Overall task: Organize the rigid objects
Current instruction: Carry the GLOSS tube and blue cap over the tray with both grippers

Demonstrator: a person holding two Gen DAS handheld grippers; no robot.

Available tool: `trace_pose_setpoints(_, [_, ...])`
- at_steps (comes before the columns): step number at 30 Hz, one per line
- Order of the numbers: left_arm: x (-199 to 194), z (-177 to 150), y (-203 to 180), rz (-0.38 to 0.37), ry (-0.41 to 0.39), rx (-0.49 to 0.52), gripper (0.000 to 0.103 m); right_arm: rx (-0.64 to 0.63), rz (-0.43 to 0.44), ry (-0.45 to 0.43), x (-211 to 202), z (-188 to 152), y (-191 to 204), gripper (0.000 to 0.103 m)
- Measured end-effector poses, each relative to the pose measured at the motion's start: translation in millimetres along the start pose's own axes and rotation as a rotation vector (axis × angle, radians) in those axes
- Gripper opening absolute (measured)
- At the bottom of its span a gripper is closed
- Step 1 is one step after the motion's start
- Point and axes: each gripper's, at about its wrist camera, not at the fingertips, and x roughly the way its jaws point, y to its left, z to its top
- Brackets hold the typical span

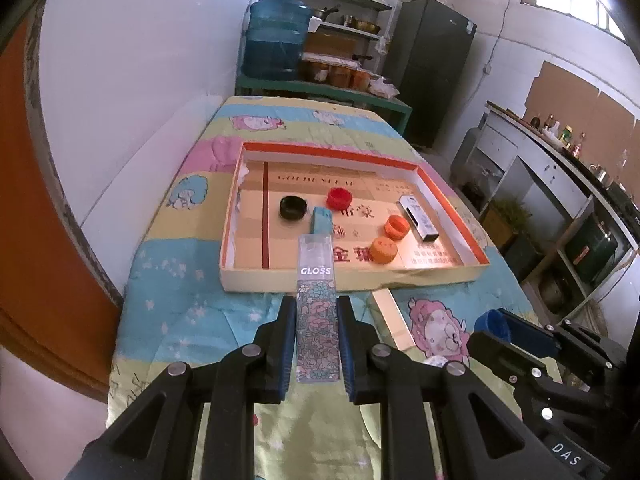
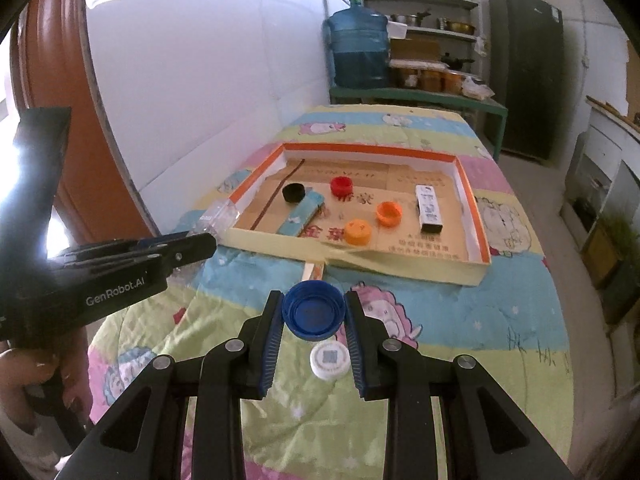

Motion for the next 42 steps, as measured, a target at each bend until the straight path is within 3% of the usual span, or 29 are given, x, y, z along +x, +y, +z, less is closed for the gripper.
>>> trace_pose_setpoints(42, [56, 46, 15, 0.022, 0.031, -0.009, 0.020, -0.030, 0.056, 0.016, 66, 65, -15, 0.030])
